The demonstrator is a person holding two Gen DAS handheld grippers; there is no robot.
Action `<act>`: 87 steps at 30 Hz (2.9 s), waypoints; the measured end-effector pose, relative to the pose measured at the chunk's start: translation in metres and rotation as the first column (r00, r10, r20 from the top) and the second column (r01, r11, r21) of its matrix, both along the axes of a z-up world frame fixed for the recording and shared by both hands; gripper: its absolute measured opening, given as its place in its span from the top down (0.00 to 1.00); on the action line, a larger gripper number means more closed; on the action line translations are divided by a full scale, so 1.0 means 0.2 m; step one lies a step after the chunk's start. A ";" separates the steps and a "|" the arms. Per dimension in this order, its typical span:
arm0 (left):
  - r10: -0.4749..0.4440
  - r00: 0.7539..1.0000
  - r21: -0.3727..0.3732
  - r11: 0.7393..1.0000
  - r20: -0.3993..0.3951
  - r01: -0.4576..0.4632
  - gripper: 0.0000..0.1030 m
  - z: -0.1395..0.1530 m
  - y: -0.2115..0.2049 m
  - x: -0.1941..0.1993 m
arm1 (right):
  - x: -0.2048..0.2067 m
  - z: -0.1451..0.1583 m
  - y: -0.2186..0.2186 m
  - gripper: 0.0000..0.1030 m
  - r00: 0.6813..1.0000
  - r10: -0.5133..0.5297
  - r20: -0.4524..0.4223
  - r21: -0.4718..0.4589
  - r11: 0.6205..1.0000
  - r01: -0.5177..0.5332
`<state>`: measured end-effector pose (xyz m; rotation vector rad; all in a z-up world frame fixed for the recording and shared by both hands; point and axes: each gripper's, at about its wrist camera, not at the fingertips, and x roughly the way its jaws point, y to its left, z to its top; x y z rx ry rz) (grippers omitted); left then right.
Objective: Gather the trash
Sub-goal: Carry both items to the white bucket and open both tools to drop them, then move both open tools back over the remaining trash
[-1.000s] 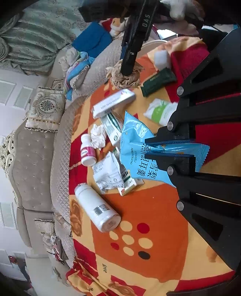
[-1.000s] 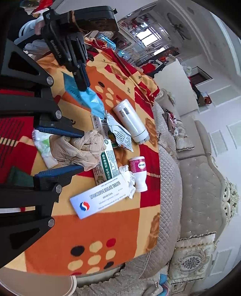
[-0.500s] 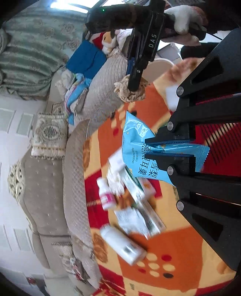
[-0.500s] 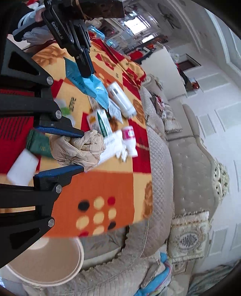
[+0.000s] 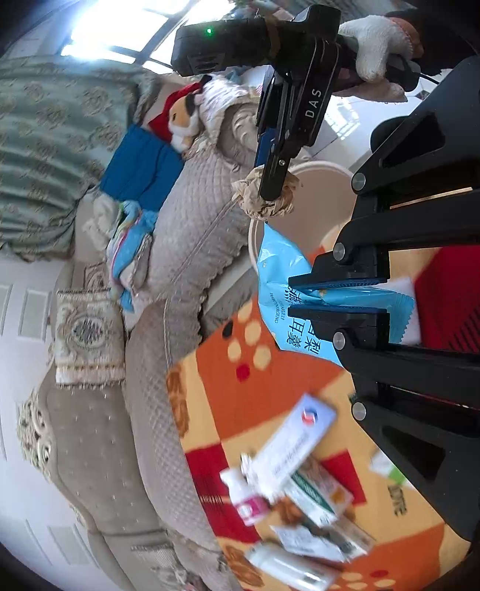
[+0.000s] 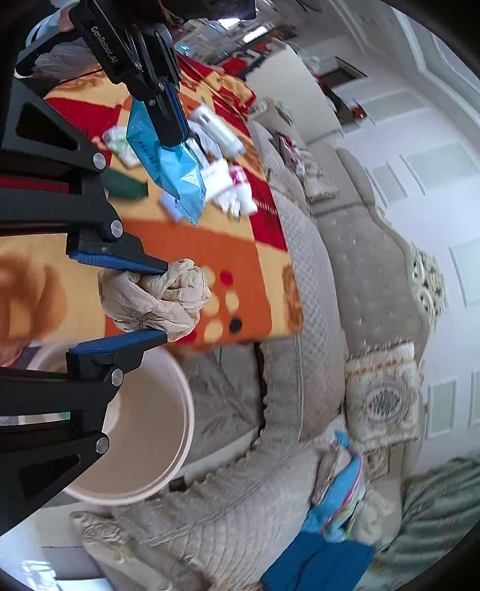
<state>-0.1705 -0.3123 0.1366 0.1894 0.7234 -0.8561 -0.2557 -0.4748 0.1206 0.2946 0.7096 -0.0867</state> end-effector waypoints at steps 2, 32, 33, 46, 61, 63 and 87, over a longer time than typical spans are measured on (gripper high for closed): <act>-0.020 1.000 0.008 1.000 -0.008 0.020 0.95 -0.02 -0.09 -0.01 | -0.02 -0.03 -0.06 0.71 1.000 -0.020 -0.011 0.005 1.000 0.020; -0.068 0.979 -0.011 0.998 -0.190 0.068 0.67 -0.22 -0.56 0.01 | -0.13 -0.41 -0.51 0.42 0.958 -0.221 -0.181 0.094 0.966 0.240; -0.066 0.980 -0.006 0.998 -0.186 0.067 0.67 -0.23 -0.56 0.01 | -0.13 -0.42 -0.51 0.42 0.959 -0.219 -0.182 0.099 0.966 0.239; -0.017 0.990 0.021 1.000 -0.138 0.020 0.67 -0.22 -0.44 -0.01 | -0.09 -0.35 -0.40 0.40 0.969 -0.189 -0.156 0.077 0.976 0.203; 0.029 0.987 -0.005 1.000 -0.158 -0.030 0.55 -0.20 -0.27 0.02 | -0.08 -0.27 -0.25 0.33 0.976 -0.170 -0.135 0.035 0.984 0.176; 0.038 0.988 -0.006 0.999 -0.150 -0.039 0.52 -0.19 -0.24 0.02 | -0.07 -0.27 -0.23 0.33 0.978 -0.162 -0.132 0.035 0.985 0.168; 0.274 0.953 0.045 0.962 -0.129 -0.271 0.43 -0.18 0.70 0.19 | 0.12 -0.22 0.39 0.28 0.980 0.147 -0.134 0.065 0.988 -0.139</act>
